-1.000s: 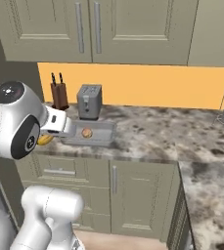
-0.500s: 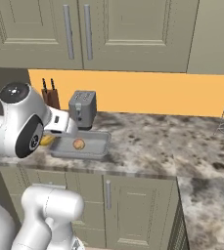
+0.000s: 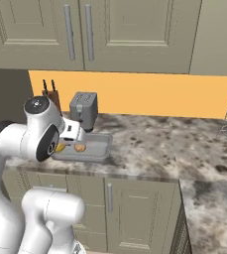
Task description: Pick the peach and banana from the fridge and place them inside the tupperware on the counter.
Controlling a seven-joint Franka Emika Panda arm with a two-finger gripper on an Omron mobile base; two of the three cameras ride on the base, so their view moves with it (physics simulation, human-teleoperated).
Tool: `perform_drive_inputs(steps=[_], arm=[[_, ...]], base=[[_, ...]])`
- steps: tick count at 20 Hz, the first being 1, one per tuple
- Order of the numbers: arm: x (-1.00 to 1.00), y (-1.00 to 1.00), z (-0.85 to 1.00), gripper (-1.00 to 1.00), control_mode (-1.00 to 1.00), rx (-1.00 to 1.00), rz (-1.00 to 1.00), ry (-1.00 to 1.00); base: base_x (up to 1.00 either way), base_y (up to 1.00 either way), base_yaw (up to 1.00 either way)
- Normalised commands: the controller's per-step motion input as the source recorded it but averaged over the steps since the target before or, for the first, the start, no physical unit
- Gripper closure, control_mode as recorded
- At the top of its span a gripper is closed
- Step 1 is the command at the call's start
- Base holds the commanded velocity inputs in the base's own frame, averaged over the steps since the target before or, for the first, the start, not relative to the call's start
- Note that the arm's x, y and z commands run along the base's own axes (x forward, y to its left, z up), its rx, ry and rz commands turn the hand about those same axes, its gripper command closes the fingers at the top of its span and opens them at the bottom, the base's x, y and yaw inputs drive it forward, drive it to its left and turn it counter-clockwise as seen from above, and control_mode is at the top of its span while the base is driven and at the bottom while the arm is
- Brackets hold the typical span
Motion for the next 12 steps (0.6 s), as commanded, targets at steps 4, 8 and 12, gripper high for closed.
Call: perform_drive_inputs(steps=[4,8,12], arm=[[0.41,-0.01,-0.14,1.00,-1.00,-0.05,0.07,0.22],[0.41,-0.10,-0.21,1.00,-1.00,-0.04,0.10,0.13],[0.38,-0.06,-0.49,1.00,-1.00,-0.02,0.10,-0.01]], base=[[0.00,0.00,0.00],[0.00,0.00,0.00],[0.00,0.00,0.00]])
